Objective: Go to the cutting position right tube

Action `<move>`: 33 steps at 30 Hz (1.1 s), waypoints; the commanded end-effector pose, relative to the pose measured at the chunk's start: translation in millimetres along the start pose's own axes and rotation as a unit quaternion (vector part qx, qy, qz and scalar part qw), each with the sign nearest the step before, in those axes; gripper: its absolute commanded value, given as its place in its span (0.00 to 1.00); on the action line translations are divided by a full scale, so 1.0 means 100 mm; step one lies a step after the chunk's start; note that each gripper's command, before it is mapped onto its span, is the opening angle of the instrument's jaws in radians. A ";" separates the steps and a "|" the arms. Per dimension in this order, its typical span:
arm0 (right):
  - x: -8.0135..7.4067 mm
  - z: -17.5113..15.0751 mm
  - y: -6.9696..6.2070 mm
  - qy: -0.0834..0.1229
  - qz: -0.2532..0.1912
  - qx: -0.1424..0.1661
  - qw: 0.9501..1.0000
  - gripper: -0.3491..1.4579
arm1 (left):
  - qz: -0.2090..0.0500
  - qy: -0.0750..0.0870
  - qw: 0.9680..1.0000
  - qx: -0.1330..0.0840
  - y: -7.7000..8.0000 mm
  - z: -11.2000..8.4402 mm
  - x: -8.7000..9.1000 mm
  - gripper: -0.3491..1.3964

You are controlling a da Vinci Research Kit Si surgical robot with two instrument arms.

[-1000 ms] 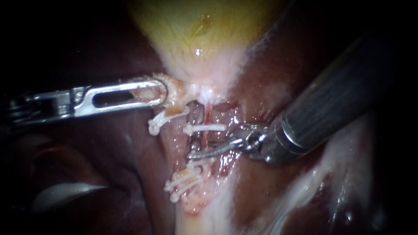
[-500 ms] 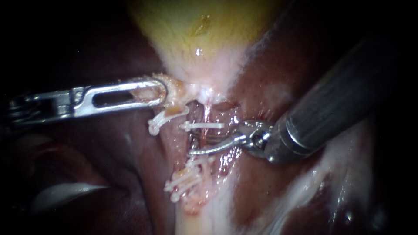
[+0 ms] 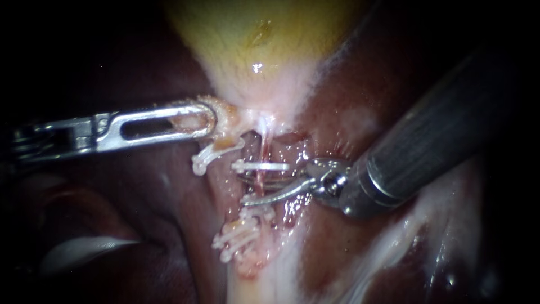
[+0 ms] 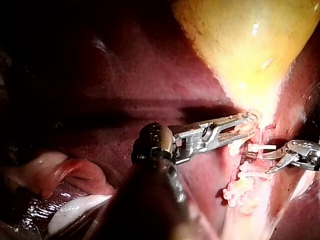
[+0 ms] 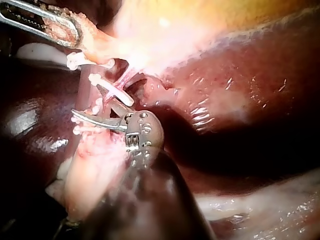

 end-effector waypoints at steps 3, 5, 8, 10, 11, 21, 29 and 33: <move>0.001 0.005 0.002 -0.003 -0.001 0.002 1.000 0.99 | 0.000 0.000 1.000 0.000 0.001 0.000 0.000 0.00; 0.002 0.009 0.003 -0.001 -0.002 0.005 1.000 0.99 | 0.000 0.000 1.000 0.000 0.001 0.000 0.000 0.00; 0.004 0.015 0.006 0.005 -0.003 0.009 1.000 0.99 | 0.000 0.000 1.000 0.000 0.001 0.001 0.000 0.00; 0.005 0.017 0.006 0.007 -0.004 0.011 1.000 0.99 | 0.000 0.000 1.000 0.000 0.002 0.001 0.000 0.00; 0.005 0.017 0.007 0.008 -0.004 0.012 1.000 0.99 | 0.000 0.000 1.000 0.000 0.002 0.001 0.000 0.00; 0.009 0.024 0.010 0.021 -0.017 0.018 0.999 0.99 | 0.000 0.000 1.000 0.001 0.004 0.001 0.000 0.00; 0.009 0.031 0.012 0.028 -0.030 0.022 0.999 0.99 | 0.000 0.000 1.000 0.001 0.004 0.001 0.000 0.00; 0.009 0.031 0.012 0.028 -0.030 0.022 0.999 0.99 | 0.001 0.000 1.000 0.001 0.004 0.001 0.000 0.00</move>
